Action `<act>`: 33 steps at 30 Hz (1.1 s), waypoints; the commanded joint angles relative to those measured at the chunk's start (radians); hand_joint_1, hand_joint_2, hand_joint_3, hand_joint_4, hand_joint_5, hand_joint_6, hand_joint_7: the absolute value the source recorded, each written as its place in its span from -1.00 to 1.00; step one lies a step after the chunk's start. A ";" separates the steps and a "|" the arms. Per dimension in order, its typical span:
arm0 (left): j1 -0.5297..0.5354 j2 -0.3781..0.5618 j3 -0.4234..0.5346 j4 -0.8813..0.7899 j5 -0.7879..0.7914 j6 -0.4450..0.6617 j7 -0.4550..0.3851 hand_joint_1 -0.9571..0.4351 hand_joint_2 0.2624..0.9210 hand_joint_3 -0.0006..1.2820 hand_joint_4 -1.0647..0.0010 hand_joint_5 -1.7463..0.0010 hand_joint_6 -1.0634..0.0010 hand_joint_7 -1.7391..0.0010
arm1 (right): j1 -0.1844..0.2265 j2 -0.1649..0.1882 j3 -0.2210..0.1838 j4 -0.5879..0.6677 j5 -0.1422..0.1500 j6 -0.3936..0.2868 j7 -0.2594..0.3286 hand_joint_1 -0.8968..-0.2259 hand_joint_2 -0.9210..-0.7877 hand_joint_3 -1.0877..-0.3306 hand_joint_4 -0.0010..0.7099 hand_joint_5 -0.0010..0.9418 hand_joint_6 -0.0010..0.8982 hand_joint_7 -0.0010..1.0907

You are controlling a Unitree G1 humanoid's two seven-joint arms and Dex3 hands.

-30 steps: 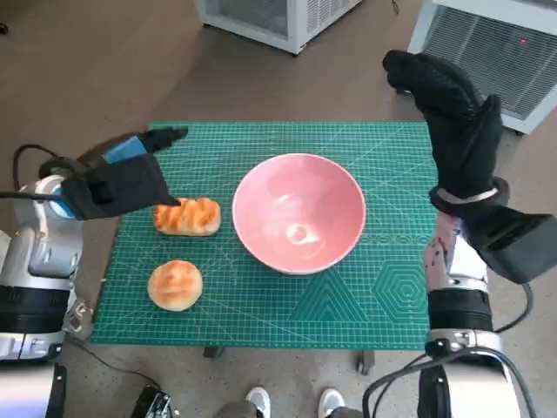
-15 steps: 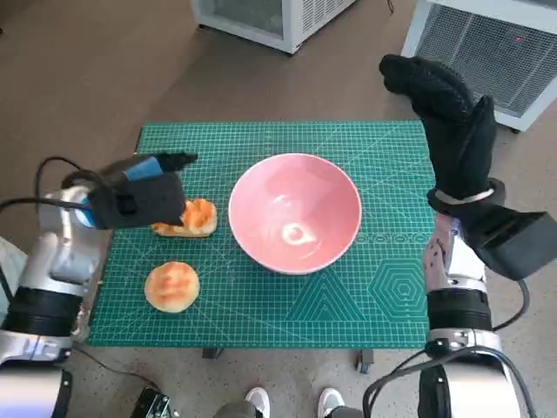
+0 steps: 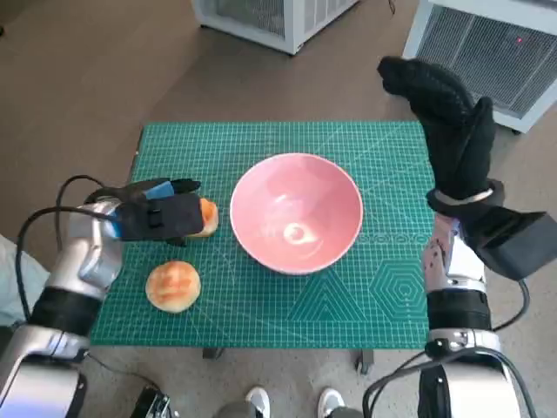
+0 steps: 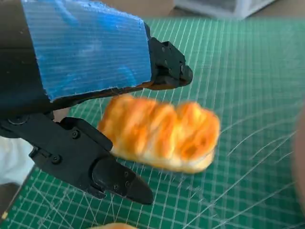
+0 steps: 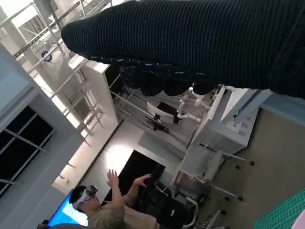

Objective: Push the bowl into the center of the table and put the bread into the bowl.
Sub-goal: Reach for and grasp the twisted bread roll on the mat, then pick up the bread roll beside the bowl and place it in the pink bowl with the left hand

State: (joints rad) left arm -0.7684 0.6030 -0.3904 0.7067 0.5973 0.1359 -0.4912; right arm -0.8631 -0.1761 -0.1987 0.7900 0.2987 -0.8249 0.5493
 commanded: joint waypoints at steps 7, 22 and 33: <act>-0.105 -0.076 -0.053 0.282 0.033 -0.071 0.083 0.01 0.37 -0.99 0.80 0.98 0.49 1.00 | 0.007 -0.004 0.000 0.005 0.013 0.016 0.015 -0.48 -1.00 0.06 -0.40 -1.00 -0.37 -0.79; -0.082 -0.110 -0.089 0.479 0.077 -0.331 0.546 0.34 0.85 -0.98 -0.49 0.92 -0.47 0.93 | 0.019 -0.005 -0.002 -0.014 0.020 0.026 0.016 -0.47 -1.00 0.08 -0.41 -1.00 -0.37 -0.79; -0.105 -0.086 -0.090 0.499 0.068 -0.406 0.589 0.38 0.99 -0.92 -0.30 -0.35 -0.27 -0.22 | 0.024 -0.008 -0.002 -0.019 0.014 0.028 0.012 -0.41 -1.00 0.07 -0.40 -1.00 -0.37 -0.78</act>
State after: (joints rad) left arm -0.8862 0.5051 -0.4818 1.1997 0.6675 -0.2549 0.1157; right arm -0.8626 -0.1794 -0.1977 0.7677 0.3114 -0.8095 0.5571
